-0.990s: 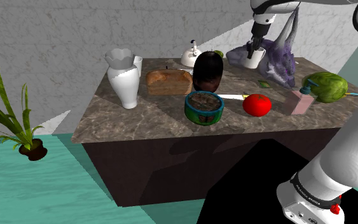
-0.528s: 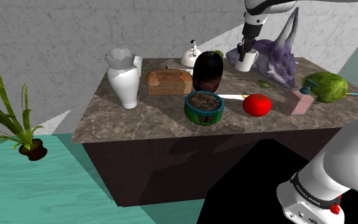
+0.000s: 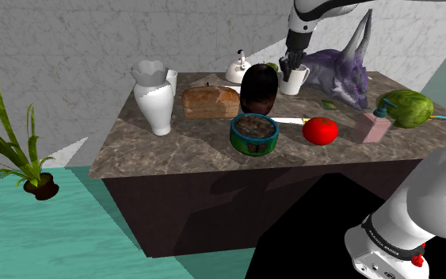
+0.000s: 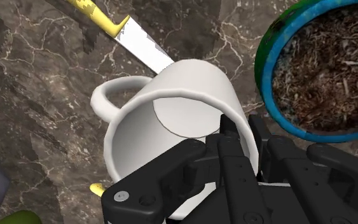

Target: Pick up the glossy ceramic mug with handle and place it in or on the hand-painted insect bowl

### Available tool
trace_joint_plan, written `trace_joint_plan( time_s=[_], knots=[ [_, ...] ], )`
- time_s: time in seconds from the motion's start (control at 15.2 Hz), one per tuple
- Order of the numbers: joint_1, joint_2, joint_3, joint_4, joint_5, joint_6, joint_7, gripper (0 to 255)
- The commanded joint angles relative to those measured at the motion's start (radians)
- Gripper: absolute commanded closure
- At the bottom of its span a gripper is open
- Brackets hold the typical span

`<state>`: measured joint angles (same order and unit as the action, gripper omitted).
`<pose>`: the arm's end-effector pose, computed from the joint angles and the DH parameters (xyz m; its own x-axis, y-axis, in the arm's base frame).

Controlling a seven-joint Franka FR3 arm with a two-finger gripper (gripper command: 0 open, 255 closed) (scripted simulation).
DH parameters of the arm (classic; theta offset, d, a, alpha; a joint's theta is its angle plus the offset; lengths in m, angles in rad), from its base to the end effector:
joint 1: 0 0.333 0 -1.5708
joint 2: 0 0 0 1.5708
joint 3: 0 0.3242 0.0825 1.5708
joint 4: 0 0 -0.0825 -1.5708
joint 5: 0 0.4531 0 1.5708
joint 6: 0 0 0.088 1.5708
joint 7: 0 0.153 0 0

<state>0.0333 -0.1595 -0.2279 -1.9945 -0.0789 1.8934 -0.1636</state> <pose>0.5728 -0.1259 0.4774 0.9989 -0.0051 0.0470 -0.0073 -0.9988 0.0485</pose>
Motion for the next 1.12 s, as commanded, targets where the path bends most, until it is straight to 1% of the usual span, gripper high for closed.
trace_joint_plan(
  time_s=[0.0,0.33,0.73,1.06],
  knots=[
    [0.021,-0.016,0.031,-0.012,-0.001,-0.007,0.055,255],
    [0.072,-0.038,0.106,-0.025,0.003,-0.024,0.177,255],
    [0.13,-0.032,0.192,-0.005,0.015,-0.045,0.316,255],
    [0.13,-0.027,0.191,-0.067,0.014,0.022,0.319,255]
  ],
)
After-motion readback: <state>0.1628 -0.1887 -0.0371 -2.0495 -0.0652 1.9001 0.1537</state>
